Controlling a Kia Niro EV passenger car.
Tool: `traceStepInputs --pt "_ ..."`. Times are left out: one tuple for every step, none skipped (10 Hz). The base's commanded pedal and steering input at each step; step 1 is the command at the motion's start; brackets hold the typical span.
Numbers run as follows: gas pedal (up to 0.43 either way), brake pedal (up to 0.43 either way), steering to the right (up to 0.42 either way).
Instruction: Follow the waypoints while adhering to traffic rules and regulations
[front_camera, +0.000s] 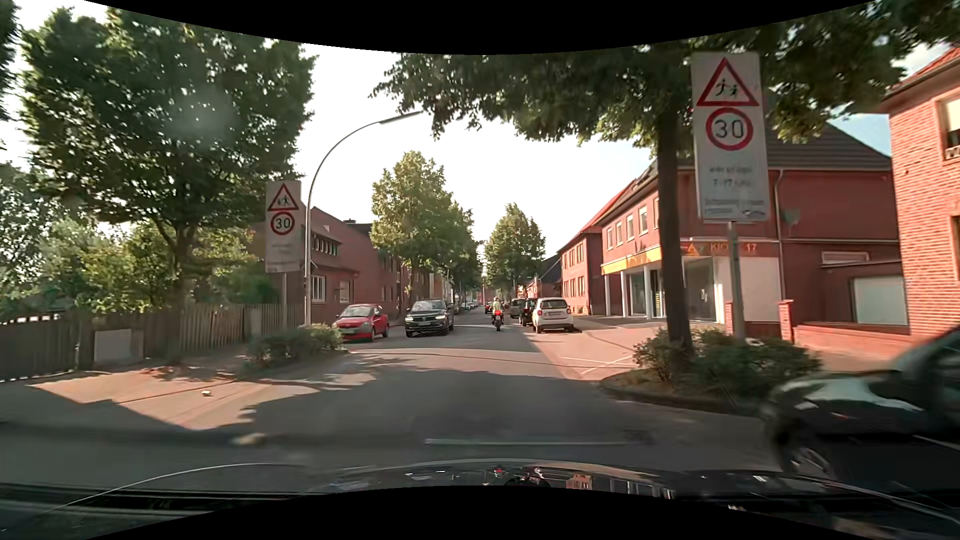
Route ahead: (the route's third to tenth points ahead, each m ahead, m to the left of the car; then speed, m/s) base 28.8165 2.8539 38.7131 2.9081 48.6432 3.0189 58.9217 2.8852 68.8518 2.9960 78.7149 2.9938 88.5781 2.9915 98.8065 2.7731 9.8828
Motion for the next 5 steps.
traceStepInputs --pt "0.130 0.000 -0.006" --pt "0.130 0.000 -0.006" --pt "0.130 0.000 -0.006" --pt "0.130 0.000 -0.005" --pt "0.130 0.000 -0.005"
